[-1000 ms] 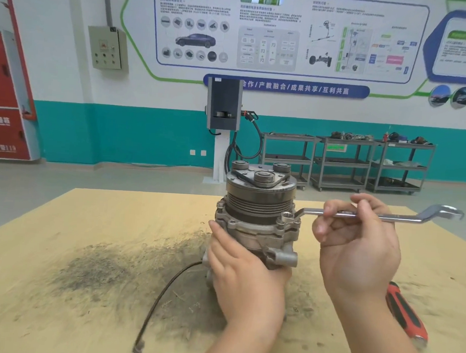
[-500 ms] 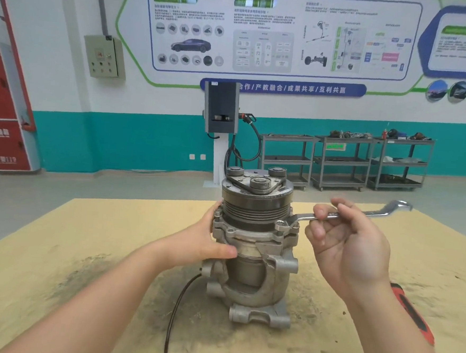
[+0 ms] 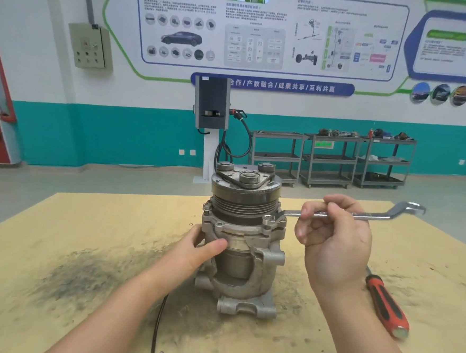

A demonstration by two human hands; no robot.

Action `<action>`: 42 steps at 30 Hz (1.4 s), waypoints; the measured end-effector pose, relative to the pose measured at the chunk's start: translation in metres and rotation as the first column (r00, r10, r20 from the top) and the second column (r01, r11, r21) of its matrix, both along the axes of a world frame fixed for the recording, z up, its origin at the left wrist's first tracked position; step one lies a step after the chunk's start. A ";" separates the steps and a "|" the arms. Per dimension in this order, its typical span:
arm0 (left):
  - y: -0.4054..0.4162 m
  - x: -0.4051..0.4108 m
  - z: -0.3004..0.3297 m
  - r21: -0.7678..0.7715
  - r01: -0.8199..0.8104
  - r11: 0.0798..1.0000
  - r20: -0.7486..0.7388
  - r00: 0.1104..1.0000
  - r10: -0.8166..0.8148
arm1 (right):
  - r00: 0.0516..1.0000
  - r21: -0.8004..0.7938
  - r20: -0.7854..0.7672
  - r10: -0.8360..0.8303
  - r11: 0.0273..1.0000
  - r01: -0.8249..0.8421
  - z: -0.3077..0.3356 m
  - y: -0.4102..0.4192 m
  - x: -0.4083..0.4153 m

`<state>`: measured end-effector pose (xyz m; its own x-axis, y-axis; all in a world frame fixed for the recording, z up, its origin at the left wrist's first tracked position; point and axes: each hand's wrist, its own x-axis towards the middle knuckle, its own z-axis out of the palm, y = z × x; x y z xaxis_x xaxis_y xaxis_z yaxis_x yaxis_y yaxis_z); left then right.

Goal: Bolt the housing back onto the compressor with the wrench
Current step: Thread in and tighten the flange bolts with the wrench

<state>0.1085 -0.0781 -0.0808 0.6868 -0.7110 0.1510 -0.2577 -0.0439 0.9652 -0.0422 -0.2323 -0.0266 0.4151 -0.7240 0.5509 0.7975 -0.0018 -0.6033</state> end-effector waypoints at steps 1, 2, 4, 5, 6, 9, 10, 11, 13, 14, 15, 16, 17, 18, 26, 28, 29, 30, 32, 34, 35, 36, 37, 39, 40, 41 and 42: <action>0.002 -0.001 0.001 0.031 -0.004 1.000 0.024 1.000 0.003 | 1.000 -0.006 0.007 -0.029 1.000 0.029 -0.002 0.003 -0.001; 0.006 -0.003 0.001 0.067 -0.006 0.998 0.059 0.998 0.002 | 0.998 -0.028 0.016 -0.064 0.998 0.065 -0.004 0.007 -0.002; 0.012 -0.007 0.000 0.114 -0.036 0.993 0.128 0.992 0.022 | 0.985 -0.140 0.031 -0.172 0.975 0.174 -0.009 0.015 -0.006; 0.015 -0.009 -0.002 0.121 -0.066 0.990 0.155 0.987 0.047 | 0.968 -0.233 0.045 -0.247 0.940 0.250 -0.011 0.019 -0.008; 0.018 -0.010 -0.005 0.123 -0.105 0.987 0.181 0.980 0.081 | 0.945 -0.338 0.071 -0.319 0.884 0.324 -0.013 0.022 -0.009; 0.024 -0.013 -0.016 0.142 -0.200 0.970 0.281 0.947 0.154 | 0.907 -0.577 0.136 -0.400 0.712 0.400 -0.021 0.030 -0.010; 0.025 -0.014 -0.018 0.157 -0.220 0.963 0.316 0.935 0.162 | 0.902 -0.627 0.140 -0.408 0.669 0.400 -0.023 0.033 -0.009; 0.026 -0.013 -0.020 0.169 -0.239 0.956 0.347 0.922 0.169 | 0.887 -0.678 0.158 -0.434 0.605 0.416 -0.025 0.036 -0.008; 0.025 -0.011 -0.023 0.163 -0.275 0.947 0.418 0.889 0.186 | 0.831 -0.789 0.231 -0.506 0.403 0.464 -0.025 0.042 -0.003; 0.024 -0.010 -0.025 0.162 -0.296 0.941 0.451 0.871 0.197 | 0.812 -0.827 0.263 -0.520 0.312 0.468 -0.023 0.044 0.000; 0.023 -0.009 -0.026 0.164 -0.318 0.934 0.477 0.854 0.207 | 0.804 -0.850 0.285 -0.521 0.250 0.464 -0.021 0.045 0.003; 0.022 -0.009 -0.027 0.163 -0.329 0.930 0.491 0.845 0.213 | 0.804 -0.860 0.304 -0.511 0.217 0.463 -0.018 0.044 0.005; 0.022 -0.009 -0.028 0.147 -0.318 0.937 0.482 0.850 0.213 | 0.809 -0.857 0.317 -0.494 0.217 0.468 -0.016 0.043 0.006; 0.023 -0.010 -0.027 0.124 -0.288 0.949 0.452 0.868 0.204 | 0.818 -0.839 0.320 -0.478 0.258 0.479 -0.013 0.040 0.005; 0.024 -0.011 -0.026 0.113 -0.272 0.956 0.471 0.862 0.189 | 0.998 -0.037 -0.044 -0.038 0.999 0.036 0.012 -0.004 -0.012; 0.025 -0.010 -0.025 0.128 -0.275 0.953 0.492 0.852 0.180 | 0.991 0.069 -0.088 0.103 0.993 -0.097 0.012 -0.013 -0.009; 0.025 -0.010 -0.024 0.142 -0.278 0.950 0.505 0.846 0.172 | 0.982 0.105 -0.095 0.161 0.983 -0.151 0.012 -0.015 -0.008; 0.025 -0.009 -0.022 0.159 -0.280 0.947 0.516 0.841 0.162 | 0.973 0.133 -0.091 0.210 0.971 -0.198 0.012 -0.017 -0.007; 0.025 -0.007 -0.018 0.181 -0.286 0.941 0.537 0.830 0.149 | 0.958 0.170 -0.055 0.281 0.948 -0.268 0.012 -0.019 -0.007; 0.025 -0.010 -0.015 0.190 -0.295 0.936 0.580 0.803 0.135 | 0.952 0.178 -0.011 0.307 0.937 -0.300 0.012 -0.020 -0.007; 0.025 -0.012 -0.015 0.194 -0.300 0.934 0.603 0.787 0.127 | 0.950 0.168 -0.001 0.312 0.937 -0.308 0.012 -0.020 -0.007; 0.026 -0.015 -0.014 0.196 -0.302 0.933 0.618 0.777 0.122 | 0.949 0.148 -0.007 0.316 0.938 -0.312 0.012 -0.020 -0.007; 0.026 -0.018 -0.015 0.189 -0.305 0.934 0.628 0.768 0.124 | 0.947 0.124 -0.025 0.319 0.941 -0.314 0.012 -0.020 -0.007; 0.026 -0.021 -0.017 0.158 -0.319 0.935 0.653 0.744 0.143 | 0.942 0.091 -0.072 0.329 0.942 -0.322 0.013 -0.021 -0.006; 0.025 -0.023 -0.017 0.147 -0.323 0.935 0.660 0.736 0.150 | 0.937 0.090 -0.090 0.336 0.940 -0.329 0.014 -0.023 -0.006; 0.024 -0.025 -0.017 0.136 -0.322 0.937 0.659 0.736 0.157 | 0.934 0.099 -0.102 0.344 0.937 -0.334 0.016 -0.025 -0.006; 0.023 -0.026 -0.017 0.123 -0.319 0.940 0.649 0.742 0.167 | 0.931 0.113 -0.108 0.349 0.935 -0.337 0.017 -0.027 -0.006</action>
